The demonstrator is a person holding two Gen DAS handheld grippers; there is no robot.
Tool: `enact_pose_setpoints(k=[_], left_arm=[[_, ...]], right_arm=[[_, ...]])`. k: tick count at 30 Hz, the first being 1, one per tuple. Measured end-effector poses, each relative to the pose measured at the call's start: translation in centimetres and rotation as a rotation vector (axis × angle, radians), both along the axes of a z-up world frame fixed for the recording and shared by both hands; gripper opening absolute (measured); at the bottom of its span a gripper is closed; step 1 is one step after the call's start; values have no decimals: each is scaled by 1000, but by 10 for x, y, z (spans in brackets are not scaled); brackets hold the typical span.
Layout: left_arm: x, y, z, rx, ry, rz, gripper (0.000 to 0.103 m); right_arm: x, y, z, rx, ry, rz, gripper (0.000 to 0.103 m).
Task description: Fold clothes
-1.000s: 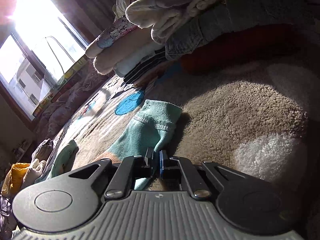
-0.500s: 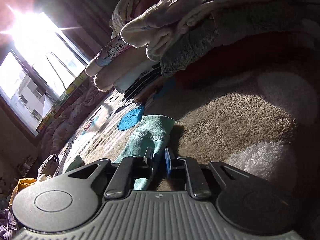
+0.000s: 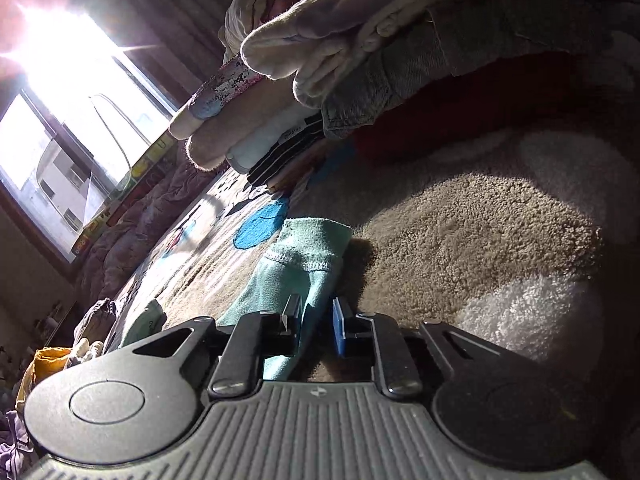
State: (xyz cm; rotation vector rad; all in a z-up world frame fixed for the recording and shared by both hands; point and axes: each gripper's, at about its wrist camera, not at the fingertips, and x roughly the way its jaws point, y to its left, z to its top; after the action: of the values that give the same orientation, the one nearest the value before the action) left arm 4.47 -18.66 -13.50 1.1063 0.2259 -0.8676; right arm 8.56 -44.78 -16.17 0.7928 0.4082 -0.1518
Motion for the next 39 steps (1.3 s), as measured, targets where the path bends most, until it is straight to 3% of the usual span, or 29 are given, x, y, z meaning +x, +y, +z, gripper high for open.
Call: enact_pose_setpoints(k=[6, 8, 9, 10, 12, 16, 22, 25, 28, 31, 35, 37, 38, 39], left_arm=[[18, 4, 10, -113, 171, 47, 21], [20, 0, 9, -138, 210, 61, 8], [13, -2, 8, -135, 211, 44, 1], [2, -5, 6, -117, 187, 13, 0], [-11, -7, 3, -104, 178, -25, 0], [-14, 6, 17, -159, 210, -15, 4], [9, 37, 45, -344, 219, 154, 4], [19, 47, 49, -369, 185, 232, 4], [19, 55, 54, -390, 185, 247, 4], [17, 56, 56, -413, 221, 226, 4], [22, 46, 43, -402, 355, 224, 4], [24, 39, 18, -307, 363, 228, 4], [23, 40, 14, -305, 352, 216, 3], [23, 41, 16, -310, 366, 218, 4]], right_arm=[[4, -1, -2, -6, 1, 8, 18], [5, -1, -3, -8, 2, 10, 18], [6, -1, -3, -10, 2, 12, 18], [6, -1, -3, -11, 2, 13, 18], [8, -1, -4, -17, 3, 13, 18], [8, 0, -3, -24, 3, 11, 18], [1, 1, 2, -51, 7, -2, 18], [-11, 14, 20, -175, -28, -16, 20], [-23, 26, 38, -301, -65, -29, 20], [-34, 53, 55, -388, -156, 110, 20], [-27, 93, 50, -292, -163, 449, 20], [-21, 110, 40, -313, -95, 540, 18], [-12, 125, 31, -393, 25, 605, 17], [-15, 132, 25, -432, 62, 623, 14]])
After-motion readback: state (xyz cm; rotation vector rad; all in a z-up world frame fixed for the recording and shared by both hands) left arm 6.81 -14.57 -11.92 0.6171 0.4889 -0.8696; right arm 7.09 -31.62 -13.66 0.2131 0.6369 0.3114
